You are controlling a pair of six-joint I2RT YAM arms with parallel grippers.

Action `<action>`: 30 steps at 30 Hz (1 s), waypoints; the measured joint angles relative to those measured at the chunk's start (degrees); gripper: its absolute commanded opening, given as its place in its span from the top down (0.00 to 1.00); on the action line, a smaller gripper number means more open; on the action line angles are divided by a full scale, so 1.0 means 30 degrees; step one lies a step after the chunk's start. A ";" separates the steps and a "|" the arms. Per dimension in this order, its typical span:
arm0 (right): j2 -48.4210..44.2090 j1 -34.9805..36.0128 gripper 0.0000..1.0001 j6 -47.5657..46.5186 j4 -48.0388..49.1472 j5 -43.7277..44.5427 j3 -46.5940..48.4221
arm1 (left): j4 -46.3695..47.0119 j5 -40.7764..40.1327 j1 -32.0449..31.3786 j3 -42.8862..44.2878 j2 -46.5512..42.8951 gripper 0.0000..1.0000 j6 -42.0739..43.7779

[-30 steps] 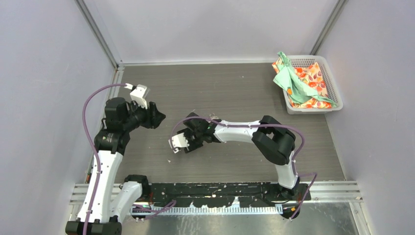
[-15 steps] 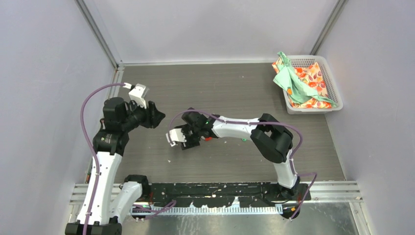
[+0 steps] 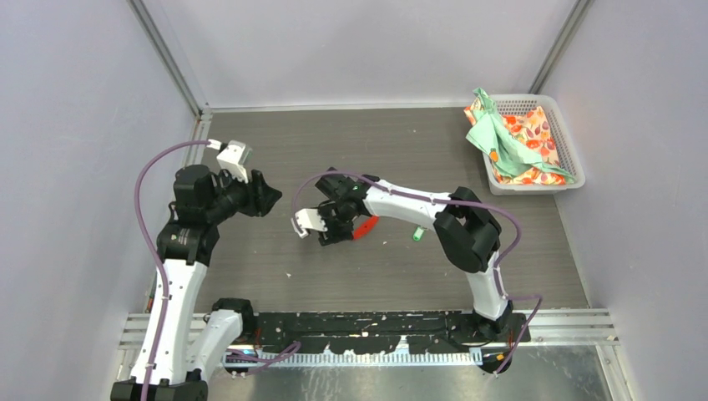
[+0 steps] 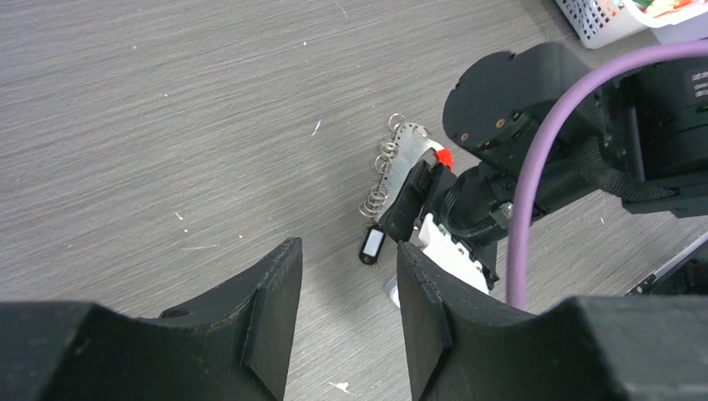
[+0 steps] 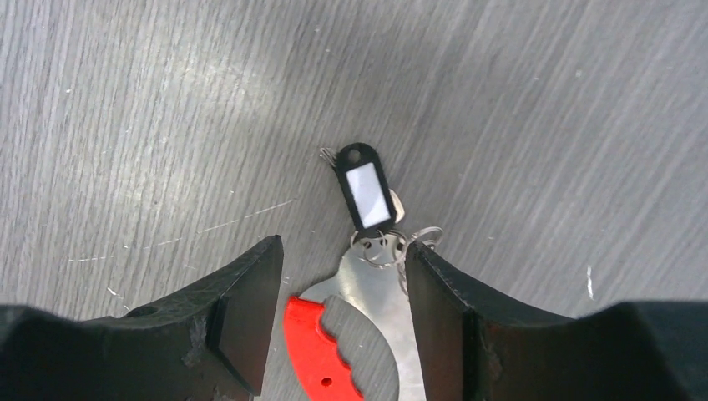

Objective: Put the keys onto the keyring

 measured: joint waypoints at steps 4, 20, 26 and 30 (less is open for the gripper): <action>0.0495 0.0204 0.40 -0.0175 -0.0182 0.0022 0.0000 | 0.0000 -0.0007 0.0000 0.0036 0.0000 0.53 -0.0117; 0.2186 0.0401 0.42 -0.0197 0.0976 0.0066 0.0962 | -0.0102 -0.0022 0.0000 0.0408 0.0036 0.53 -0.0189; 0.2441 0.0080 0.43 0.0029 0.0568 -0.0459 0.1319 | -0.0168 -0.0015 0.0000 0.0947 0.0109 0.46 -0.0189; 0.2681 -0.0248 0.45 0.0517 -0.0058 -0.1027 0.1676 | -0.0226 0.0058 0.0000 0.1035 0.0109 0.39 -0.0182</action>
